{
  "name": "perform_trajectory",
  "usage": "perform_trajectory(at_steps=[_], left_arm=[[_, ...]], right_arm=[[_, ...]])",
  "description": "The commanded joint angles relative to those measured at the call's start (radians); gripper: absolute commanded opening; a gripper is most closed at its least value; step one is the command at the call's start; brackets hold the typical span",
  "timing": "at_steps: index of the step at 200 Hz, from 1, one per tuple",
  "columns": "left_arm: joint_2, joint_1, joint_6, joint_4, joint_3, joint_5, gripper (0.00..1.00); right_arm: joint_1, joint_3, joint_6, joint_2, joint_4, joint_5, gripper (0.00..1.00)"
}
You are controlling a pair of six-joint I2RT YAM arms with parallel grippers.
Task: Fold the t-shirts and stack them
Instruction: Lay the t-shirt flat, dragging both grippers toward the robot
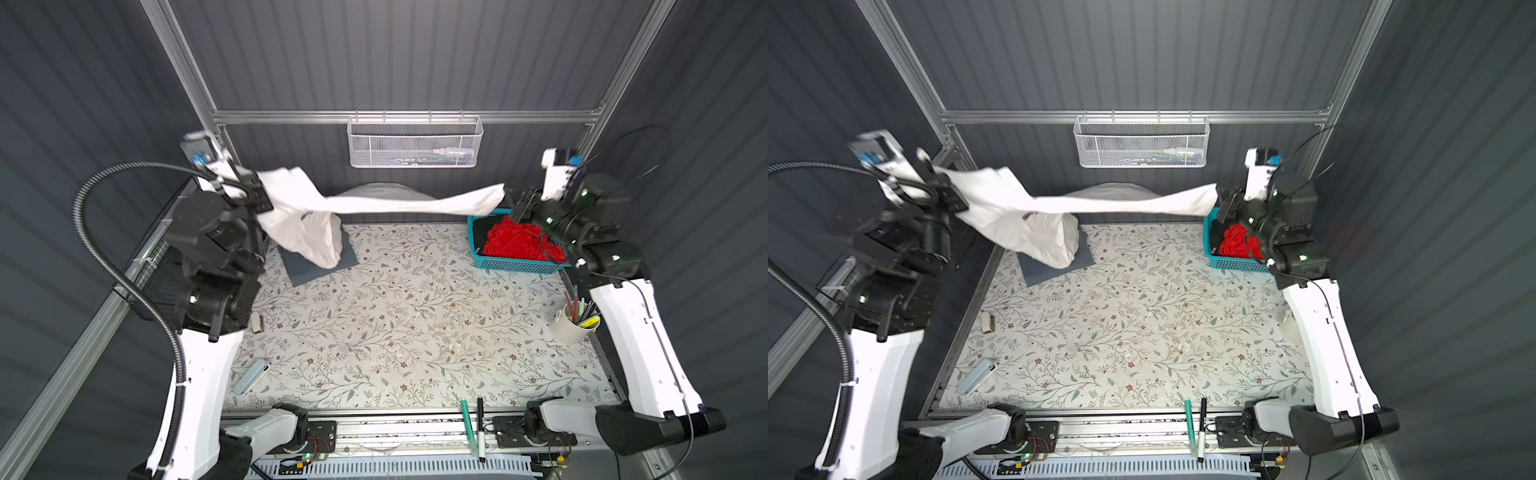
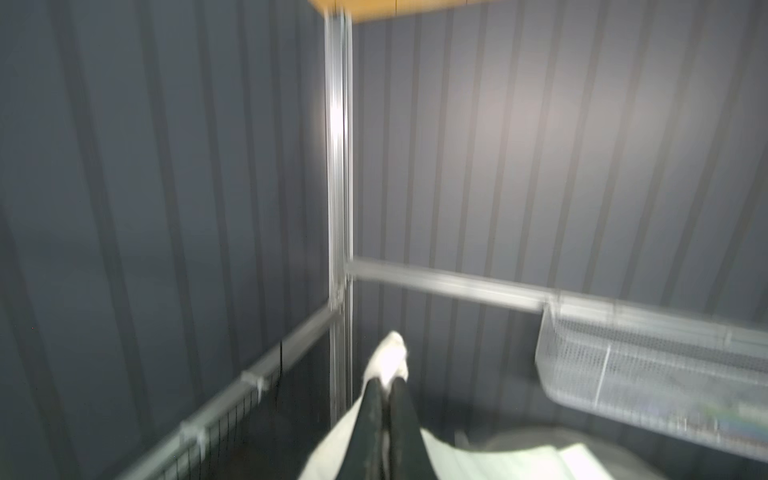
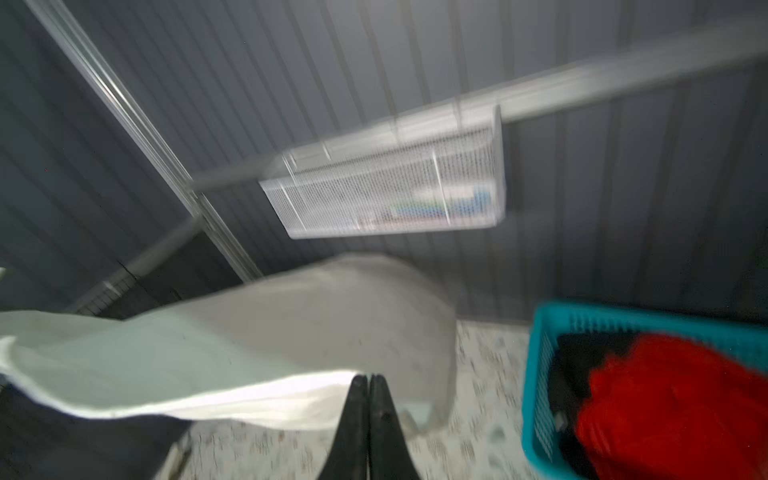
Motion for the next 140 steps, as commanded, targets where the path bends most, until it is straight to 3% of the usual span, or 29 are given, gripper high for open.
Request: perform_trajectory(at_steps=[1,19,43,86,126,140], left_arm=[[-0.079,-0.001,-0.371,-0.198,-0.4,0.093,0.0],[-0.194,-0.001,-0.585,-0.308,-0.659,0.179,0.0],[-0.336,-0.001,-0.723,-0.359,-0.879,0.313,0.0],[-0.304,-0.004,-0.857,-0.475,-0.998,0.473,0.0],[-0.25,-0.155,-1.004,-0.519,-1.014,0.447,0.0],[-0.276,-0.194,-1.054,-0.503,-1.049,0.454,0.0]], right_arm=[[-0.003,-0.354,0.036,-0.047,0.112,0.089,0.0],[-0.003,-0.524,0.039,-0.071,0.096,0.121,0.0],[-0.003,-0.654,0.12,-0.102,0.038,0.189,0.0],[-0.003,-0.785,0.29,-0.121,-0.023,0.308,0.0],[-0.003,-0.822,0.41,-0.129,-0.174,0.415,0.0],[-0.004,-0.86,0.451,-0.199,-0.183,0.442,0.0]])
